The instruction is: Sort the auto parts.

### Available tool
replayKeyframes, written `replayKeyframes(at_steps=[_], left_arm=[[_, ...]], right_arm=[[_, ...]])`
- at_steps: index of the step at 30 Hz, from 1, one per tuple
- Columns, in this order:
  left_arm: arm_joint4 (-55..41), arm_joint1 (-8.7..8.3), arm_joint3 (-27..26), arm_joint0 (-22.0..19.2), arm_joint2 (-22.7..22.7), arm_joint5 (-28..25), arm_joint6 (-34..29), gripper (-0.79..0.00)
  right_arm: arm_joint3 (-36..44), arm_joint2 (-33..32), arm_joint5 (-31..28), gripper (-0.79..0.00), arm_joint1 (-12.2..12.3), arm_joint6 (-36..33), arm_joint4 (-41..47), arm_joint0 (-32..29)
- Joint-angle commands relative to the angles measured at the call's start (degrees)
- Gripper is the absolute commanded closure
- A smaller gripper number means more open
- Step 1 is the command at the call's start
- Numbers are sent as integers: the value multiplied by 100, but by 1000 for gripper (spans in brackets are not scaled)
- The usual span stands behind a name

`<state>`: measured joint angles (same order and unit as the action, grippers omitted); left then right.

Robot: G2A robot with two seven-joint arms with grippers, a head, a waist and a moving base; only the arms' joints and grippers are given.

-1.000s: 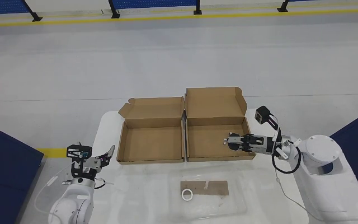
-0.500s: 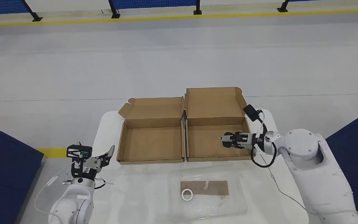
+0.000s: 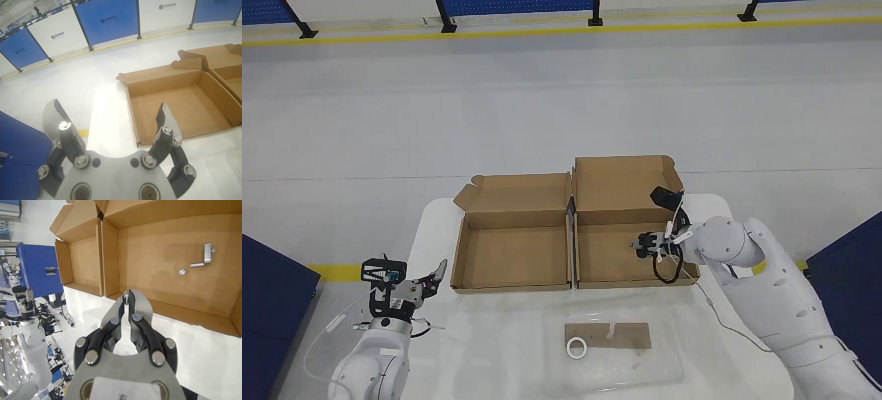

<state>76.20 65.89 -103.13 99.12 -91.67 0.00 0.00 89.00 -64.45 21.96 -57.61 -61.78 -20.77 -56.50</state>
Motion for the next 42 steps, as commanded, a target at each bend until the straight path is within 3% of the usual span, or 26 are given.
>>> replayKeyframes(at_steps=[1,9,13,17,24,33,42], left_arm=[[0,0,0,0,0,0,0,-785],[0,0,0,0,0,0,0,-785],[0,0,0,0,0,0,0,-785],[0,0,0,0,0,0,0,-785],[0,0,0,0,0,0,0,-785],[0,0,0,0,0,0,0,-785],[0,0,0,0,0,0,0,-785]], right_arm=[[9,-11,-1,0,2,-2,5,-7],[4,4,-14,0,1,14,-8,-23],[-324,494,206,0,-61,-67,-664,236],[-972,1208,455,0,-262,-36,-1176,852],[-2409,2160,789,0,-779,205,-1159,1818],[-3962,2882,628,0,-1400,521,-940,2488],[-4048,2896,657,0,-1439,613,-921,2520]])
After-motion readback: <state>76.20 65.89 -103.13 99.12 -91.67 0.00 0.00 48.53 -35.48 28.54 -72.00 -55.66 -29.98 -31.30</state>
